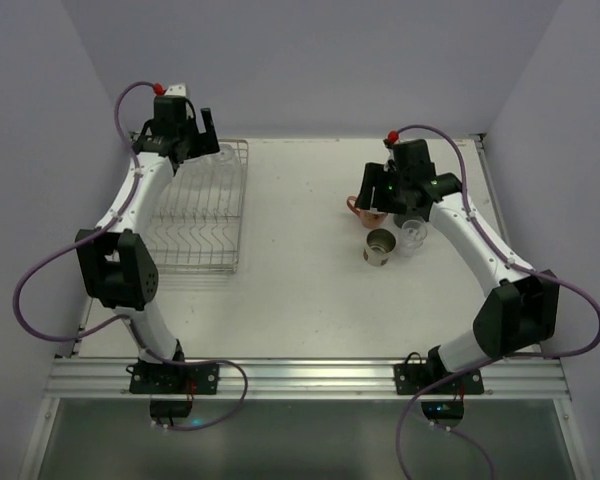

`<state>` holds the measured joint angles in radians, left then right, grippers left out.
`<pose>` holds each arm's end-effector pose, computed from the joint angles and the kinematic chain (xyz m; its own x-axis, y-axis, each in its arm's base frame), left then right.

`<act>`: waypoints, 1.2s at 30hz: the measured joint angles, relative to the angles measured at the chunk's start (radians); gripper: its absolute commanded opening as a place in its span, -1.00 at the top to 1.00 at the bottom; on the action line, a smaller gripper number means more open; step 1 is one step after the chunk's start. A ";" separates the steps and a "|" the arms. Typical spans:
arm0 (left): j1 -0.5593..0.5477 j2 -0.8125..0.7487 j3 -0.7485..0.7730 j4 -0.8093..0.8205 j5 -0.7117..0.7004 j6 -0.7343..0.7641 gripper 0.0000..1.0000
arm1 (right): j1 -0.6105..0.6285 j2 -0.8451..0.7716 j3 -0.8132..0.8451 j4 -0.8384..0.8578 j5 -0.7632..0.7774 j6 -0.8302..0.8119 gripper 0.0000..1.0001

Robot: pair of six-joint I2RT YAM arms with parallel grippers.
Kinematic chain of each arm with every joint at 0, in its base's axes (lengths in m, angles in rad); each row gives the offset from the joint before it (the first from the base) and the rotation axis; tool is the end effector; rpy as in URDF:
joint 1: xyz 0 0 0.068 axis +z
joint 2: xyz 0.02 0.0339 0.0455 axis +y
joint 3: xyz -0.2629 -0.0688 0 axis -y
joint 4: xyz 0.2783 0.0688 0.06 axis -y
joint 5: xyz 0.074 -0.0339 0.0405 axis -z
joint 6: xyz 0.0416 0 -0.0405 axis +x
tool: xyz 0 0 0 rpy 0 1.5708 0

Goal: Unload the cups from the dish rack

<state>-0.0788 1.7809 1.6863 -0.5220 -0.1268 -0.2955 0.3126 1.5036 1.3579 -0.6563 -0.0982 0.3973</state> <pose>0.4506 -0.0303 0.3374 -0.5443 -0.2468 -0.8018 -0.1916 0.9671 -0.1676 0.3476 0.1166 0.3118 -0.7742 0.1545 -0.6138 -0.0774 0.9394 0.3340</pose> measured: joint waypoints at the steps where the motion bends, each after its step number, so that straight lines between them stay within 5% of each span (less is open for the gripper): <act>1: 0.000 0.024 0.013 0.011 0.001 0.005 -1.00 | 0.005 0.002 -0.005 0.013 -0.005 -0.002 -0.27; 15: -0.018 0.283 0.132 0.183 0.076 0.053 -1.00 | 0.021 0.015 -0.050 0.113 -0.054 -0.006 -0.27; 36: -0.061 0.414 0.161 0.236 0.045 0.072 -1.00 | 0.021 0.015 -0.057 0.120 -0.052 -0.010 -0.28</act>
<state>-0.1398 2.1948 1.8469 -0.2863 -0.0822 -0.2237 0.3340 1.5185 1.3006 -0.5362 -0.1505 0.3878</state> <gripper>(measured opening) 0.998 0.637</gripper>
